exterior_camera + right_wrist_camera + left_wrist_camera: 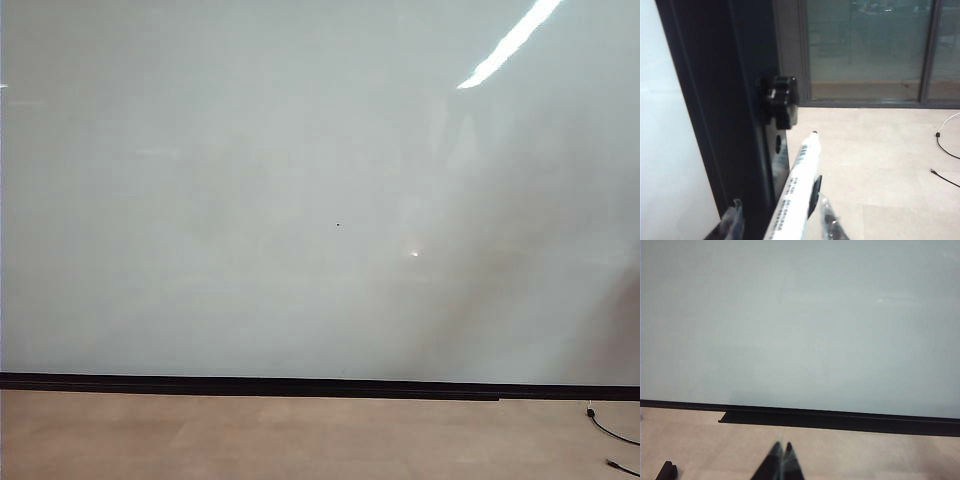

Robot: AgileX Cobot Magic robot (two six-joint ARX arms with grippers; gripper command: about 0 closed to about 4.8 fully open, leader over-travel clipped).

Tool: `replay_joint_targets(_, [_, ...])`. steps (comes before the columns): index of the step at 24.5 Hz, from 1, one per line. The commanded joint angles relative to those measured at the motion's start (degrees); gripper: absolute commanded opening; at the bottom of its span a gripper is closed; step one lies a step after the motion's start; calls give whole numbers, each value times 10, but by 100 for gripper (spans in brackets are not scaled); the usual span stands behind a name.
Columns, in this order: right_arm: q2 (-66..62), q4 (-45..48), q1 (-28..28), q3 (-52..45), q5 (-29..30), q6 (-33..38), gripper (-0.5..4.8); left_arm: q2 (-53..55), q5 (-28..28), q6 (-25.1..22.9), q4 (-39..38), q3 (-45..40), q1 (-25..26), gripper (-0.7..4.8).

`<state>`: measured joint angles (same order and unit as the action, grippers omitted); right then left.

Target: Pick up the pen on the shelf to the right of the whiteboard and draw a cross mark.

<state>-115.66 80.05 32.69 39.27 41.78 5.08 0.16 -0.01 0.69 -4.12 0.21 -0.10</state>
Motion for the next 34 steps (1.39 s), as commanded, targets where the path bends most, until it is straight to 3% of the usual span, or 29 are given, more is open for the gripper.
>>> replay_joint_targets(1, [3,10,0,2,4,1,198,0,2,-2,3,2,0,-4])
replay_joint_targets(9, [3,10,-3,2,3,1,195,0,2,-2,3,2,0,-4])
replay_joint_targets(11, [3,10,-3,2,3,1,165,0,2,-2,3,2,0,-5])
replay_joint_targets(22, [3,10,-3,2,3,1,132,0,2,-2,3,2,0,-4])
replay_joint_targets(29, [3,10,-5,2,3,1,3,0,2,-2,3,2,0,-4])
replay_joint_targets(34, [3,10,-6,2,4,1,-2,0,2,-2,3,2,0,-5])
